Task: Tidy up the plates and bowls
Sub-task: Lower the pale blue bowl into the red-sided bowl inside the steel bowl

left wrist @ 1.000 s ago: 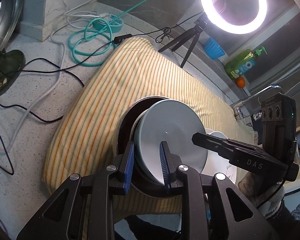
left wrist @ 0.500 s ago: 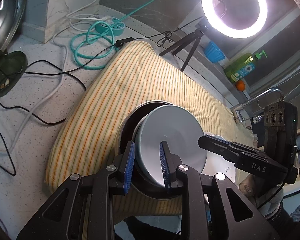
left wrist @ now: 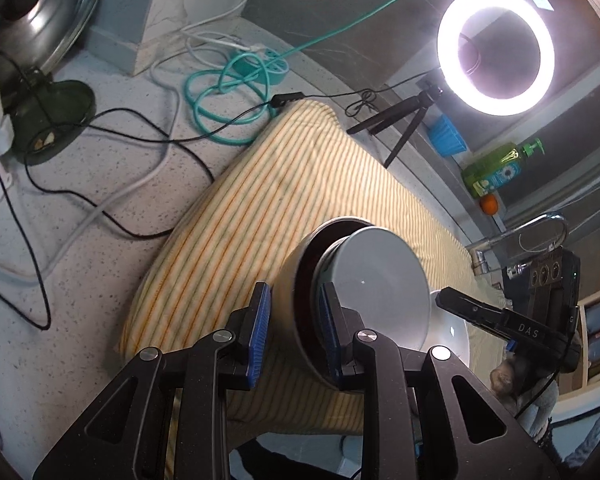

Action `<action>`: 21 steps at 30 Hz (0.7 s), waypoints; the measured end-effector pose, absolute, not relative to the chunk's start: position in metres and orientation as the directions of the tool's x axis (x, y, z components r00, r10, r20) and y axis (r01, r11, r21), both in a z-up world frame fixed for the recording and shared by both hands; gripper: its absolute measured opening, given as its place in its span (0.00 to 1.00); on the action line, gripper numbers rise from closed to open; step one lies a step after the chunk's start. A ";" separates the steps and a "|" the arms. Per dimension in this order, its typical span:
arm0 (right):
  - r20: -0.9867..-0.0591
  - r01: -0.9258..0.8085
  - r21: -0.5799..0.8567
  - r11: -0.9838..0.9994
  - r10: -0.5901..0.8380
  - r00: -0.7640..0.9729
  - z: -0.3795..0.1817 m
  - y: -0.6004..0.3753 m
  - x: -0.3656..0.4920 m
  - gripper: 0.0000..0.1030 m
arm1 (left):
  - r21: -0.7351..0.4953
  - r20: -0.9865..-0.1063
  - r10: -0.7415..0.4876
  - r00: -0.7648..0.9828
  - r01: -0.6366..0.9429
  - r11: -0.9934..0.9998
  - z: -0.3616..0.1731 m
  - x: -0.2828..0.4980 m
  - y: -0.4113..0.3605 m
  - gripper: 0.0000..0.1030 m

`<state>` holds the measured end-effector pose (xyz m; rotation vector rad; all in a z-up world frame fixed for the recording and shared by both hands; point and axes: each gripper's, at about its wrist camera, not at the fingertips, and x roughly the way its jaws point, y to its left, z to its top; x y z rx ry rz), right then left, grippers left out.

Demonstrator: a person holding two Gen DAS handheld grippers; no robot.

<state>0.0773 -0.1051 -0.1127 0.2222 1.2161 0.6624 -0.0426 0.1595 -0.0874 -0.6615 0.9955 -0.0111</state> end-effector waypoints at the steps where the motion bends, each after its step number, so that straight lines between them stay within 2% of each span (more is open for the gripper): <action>1: -0.792 -0.349 0.500 0.792 0.582 0.184 -0.114 -0.105 0.077 0.24 | -0.520 -0.774 -0.303 0.556 -0.284 0.805 -0.090 -0.043 0.159 0.22; 21: -0.812 -0.384 0.485 0.786 0.567 0.135 -0.131 -0.086 0.074 0.23 | -0.506 -0.798 -0.314 0.513 -0.290 0.812 -0.113 -0.039 0.153 0.22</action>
